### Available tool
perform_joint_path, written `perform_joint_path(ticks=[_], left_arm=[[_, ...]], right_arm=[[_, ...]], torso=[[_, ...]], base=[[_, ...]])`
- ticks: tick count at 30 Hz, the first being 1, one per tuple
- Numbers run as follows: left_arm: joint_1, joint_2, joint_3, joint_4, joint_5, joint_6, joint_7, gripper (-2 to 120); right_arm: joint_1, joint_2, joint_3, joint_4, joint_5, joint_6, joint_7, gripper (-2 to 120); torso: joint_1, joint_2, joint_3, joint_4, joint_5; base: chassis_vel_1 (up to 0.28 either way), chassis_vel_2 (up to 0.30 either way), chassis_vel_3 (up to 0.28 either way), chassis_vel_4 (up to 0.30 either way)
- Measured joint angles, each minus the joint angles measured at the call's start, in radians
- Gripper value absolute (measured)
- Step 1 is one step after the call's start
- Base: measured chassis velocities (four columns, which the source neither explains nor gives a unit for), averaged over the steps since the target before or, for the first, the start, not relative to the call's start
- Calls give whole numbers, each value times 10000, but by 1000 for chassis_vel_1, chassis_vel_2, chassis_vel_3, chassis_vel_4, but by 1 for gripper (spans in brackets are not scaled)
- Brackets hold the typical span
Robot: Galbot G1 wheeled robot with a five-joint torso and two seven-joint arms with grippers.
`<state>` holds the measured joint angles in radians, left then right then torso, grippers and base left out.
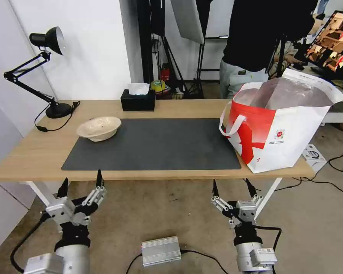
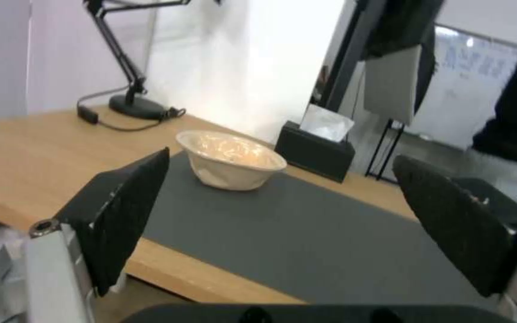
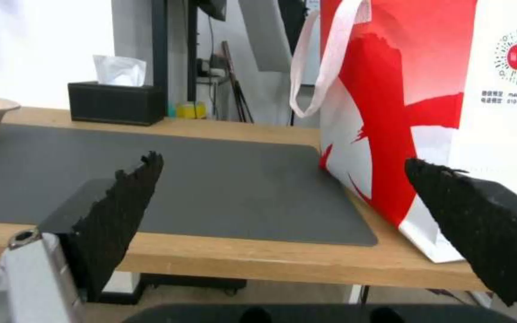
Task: Pick up the trash from the table and place it into the takeout bag.
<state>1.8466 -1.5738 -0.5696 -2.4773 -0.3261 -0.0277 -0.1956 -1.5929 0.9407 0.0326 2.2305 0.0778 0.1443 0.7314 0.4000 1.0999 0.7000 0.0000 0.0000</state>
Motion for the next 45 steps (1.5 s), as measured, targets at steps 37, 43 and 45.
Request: perform_joint_path(ticks=[37,43,45], left_arm=[[-2923,5117,-4282,-60,-13082,1696,-4757,100],[-3318,5637,-4467,302,-13681,1736,-5088,100],[-3464,5802,-4449,469,-13836,1744,-5264,100]], right_arm=[[2,-3,4,10,13,6,-6,100],[2,-3,4,10,13,6,-5,100],[2,-3,5,10,13,6,-5,100]], torso=[[0,0,0,-1,-1],[0,0,1,0,0],[0,0,1,1,-1]], base=[[0,0,0,0],[0,0,0,0],[0,0,0,0]])
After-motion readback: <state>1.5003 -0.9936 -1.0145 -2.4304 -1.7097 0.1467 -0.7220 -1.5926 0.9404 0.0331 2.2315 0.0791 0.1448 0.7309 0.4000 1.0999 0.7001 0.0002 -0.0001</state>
